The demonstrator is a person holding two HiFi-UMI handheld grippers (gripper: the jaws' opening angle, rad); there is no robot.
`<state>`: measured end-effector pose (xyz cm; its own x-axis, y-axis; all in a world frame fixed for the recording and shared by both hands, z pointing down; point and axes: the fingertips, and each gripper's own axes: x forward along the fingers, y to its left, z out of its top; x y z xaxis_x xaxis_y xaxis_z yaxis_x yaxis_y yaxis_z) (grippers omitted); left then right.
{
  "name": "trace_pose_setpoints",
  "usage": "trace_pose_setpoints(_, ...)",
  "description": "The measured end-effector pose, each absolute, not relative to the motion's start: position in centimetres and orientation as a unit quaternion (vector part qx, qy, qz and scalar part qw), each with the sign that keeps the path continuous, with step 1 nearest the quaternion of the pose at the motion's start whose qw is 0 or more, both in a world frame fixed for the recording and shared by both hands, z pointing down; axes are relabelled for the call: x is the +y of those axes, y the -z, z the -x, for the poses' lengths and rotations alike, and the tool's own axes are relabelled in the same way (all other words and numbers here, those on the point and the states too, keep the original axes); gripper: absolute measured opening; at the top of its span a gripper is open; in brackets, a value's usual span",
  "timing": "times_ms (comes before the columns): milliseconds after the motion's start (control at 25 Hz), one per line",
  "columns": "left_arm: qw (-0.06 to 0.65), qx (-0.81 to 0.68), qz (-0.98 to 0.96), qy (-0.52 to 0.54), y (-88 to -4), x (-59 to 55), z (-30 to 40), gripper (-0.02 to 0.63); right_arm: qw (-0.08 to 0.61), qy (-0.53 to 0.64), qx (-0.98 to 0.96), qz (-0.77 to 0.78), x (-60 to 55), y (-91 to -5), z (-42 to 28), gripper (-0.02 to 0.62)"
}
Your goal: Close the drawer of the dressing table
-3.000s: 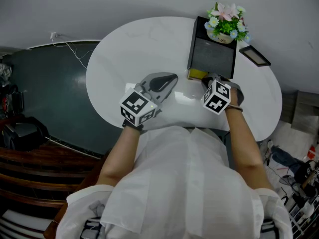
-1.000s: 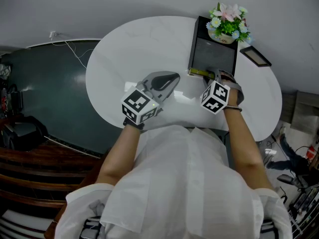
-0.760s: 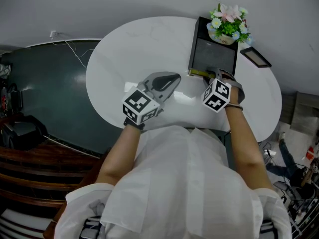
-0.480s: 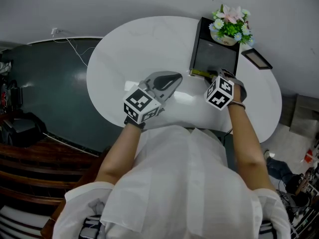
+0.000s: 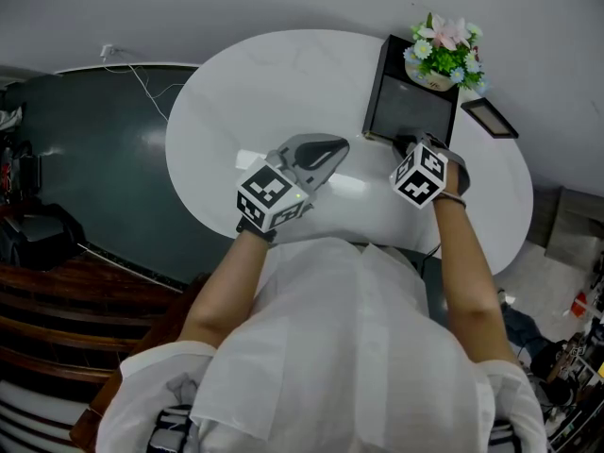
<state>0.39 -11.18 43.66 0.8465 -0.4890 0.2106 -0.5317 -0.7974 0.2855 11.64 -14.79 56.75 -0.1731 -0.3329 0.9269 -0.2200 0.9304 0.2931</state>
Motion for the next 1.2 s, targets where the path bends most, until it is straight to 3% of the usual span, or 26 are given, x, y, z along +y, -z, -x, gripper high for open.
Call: trace_pose_setpoints(1200,0.16,-0.267,-0.948,-0.072,-43.34,-10.6,-0.32,0.018,0.61,0.044,-0.767,-0.194,-15.17,-56.94,-11.76,0.048)
